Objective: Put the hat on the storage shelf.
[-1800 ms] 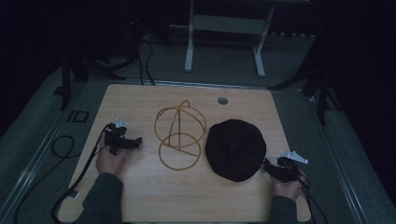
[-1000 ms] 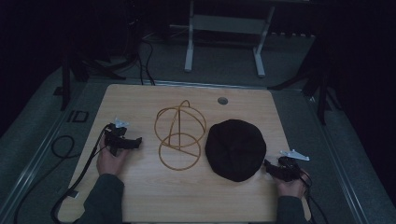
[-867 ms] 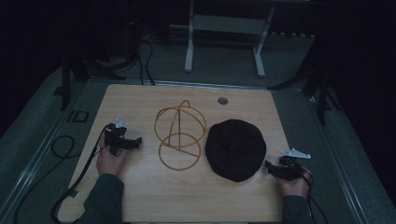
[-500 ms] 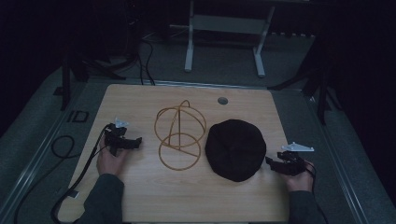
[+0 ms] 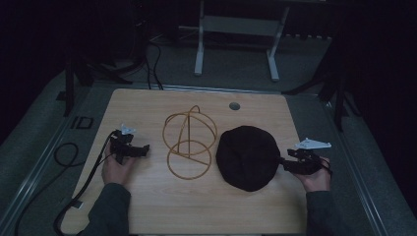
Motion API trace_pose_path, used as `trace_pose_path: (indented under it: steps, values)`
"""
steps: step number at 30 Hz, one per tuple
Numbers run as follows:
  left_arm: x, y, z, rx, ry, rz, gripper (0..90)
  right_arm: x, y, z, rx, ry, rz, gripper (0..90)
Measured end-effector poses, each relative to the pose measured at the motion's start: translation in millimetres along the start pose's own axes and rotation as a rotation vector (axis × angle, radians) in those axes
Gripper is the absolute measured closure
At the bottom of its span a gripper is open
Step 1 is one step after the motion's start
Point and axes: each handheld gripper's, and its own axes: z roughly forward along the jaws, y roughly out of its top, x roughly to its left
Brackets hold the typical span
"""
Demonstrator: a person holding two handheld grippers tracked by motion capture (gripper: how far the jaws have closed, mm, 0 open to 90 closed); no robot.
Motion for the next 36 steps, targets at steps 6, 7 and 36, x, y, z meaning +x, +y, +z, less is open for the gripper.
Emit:
trace_pose_path:
  steps: [6,7,36]
  values:
    - [0.1,0.1,0.1,0.0,0.0,0.001,2.1,2.8,16.6,6.1,0.024,0.014,-0.042,42.0]
    - [0.0,0.0,0.1,0.0,0.0,0.0,2.1,3.1,19.0,7.3,0.025,0.013,-0.048,42.0]
    - [0.1,0.2,0.2,-0.001,0.001,0.0,2.2,2.8,73.0,47.4,0.11,0.009,-0.13,40.6]
